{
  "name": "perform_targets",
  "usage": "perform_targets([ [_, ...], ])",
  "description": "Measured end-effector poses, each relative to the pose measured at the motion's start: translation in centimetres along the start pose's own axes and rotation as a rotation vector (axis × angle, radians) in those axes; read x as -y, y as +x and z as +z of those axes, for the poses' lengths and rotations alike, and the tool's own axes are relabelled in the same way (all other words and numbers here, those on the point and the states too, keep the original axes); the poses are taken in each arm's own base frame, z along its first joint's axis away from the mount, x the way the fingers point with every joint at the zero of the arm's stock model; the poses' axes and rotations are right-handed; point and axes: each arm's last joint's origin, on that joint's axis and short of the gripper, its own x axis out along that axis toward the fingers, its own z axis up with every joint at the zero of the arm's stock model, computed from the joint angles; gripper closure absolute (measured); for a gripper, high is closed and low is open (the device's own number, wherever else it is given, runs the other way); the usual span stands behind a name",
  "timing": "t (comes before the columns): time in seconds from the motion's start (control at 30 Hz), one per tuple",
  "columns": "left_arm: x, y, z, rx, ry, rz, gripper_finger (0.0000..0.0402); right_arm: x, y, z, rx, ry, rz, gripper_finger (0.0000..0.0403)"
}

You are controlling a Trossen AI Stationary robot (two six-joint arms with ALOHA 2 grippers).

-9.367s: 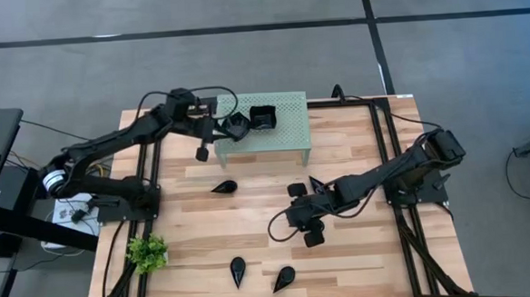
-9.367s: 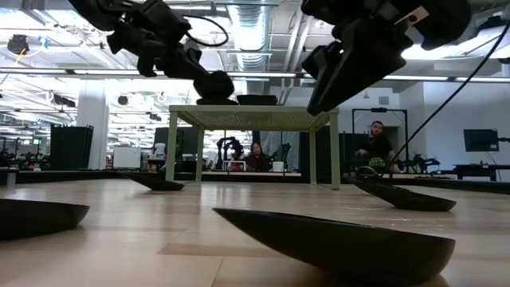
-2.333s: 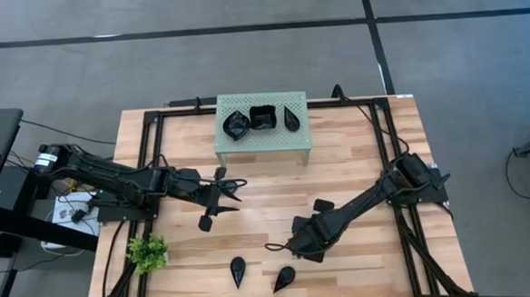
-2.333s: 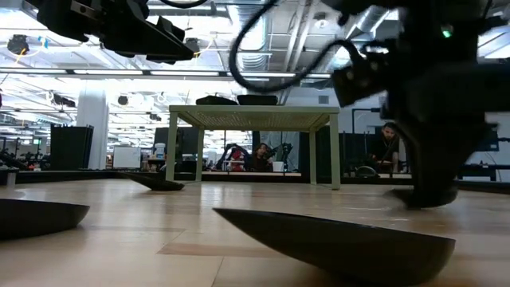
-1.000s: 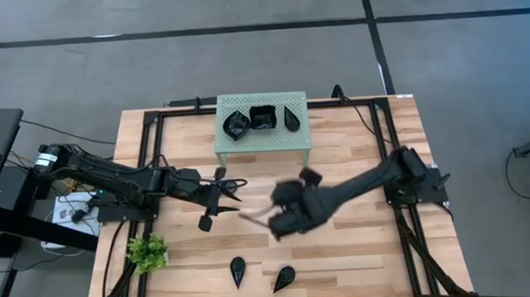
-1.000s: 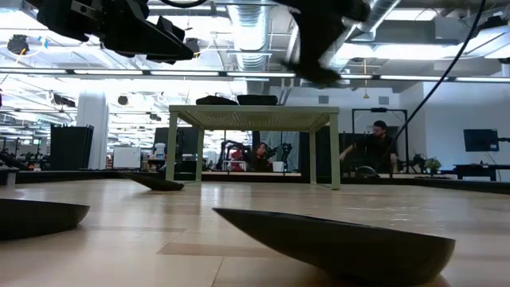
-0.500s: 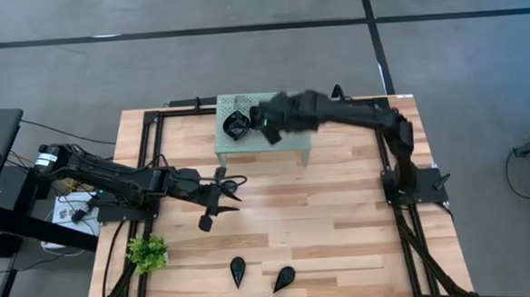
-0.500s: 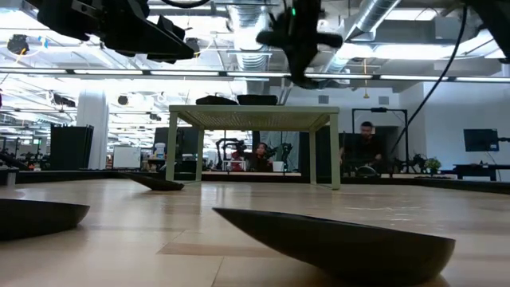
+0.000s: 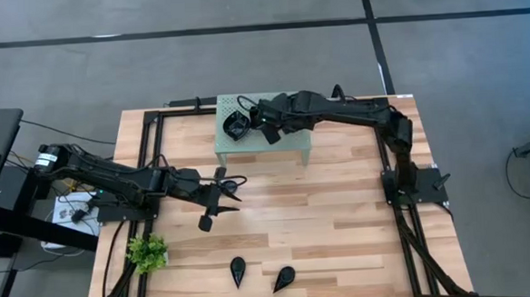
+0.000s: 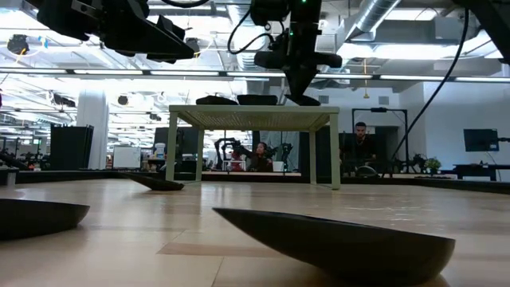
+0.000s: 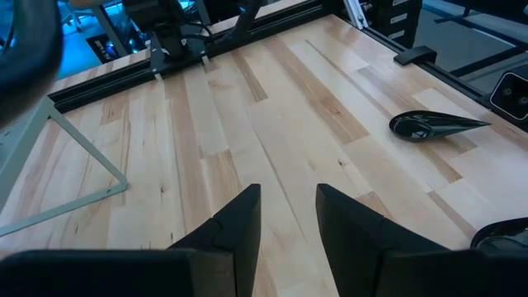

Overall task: Pick & Place Mini shaped plates
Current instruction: Stack the drop-shaped plate on top of the other drop-shaped plate on the shelf

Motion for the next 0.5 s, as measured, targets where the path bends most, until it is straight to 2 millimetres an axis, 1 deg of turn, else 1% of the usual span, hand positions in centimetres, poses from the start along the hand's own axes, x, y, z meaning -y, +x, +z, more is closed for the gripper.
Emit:
perform_targets([
  [0.2,0.00,0.00,0.00,0.000,0.000,0.000,0.0281,-0.21,0.48,-0.24,0.000,0.001,0.000,0.0389],
  [0.5,0.00,0.00,0.00,0.000,0.000,0.000,0.0281,0.16,0.76,0.20,0.006,0.020,-0.004,0.0345],
])
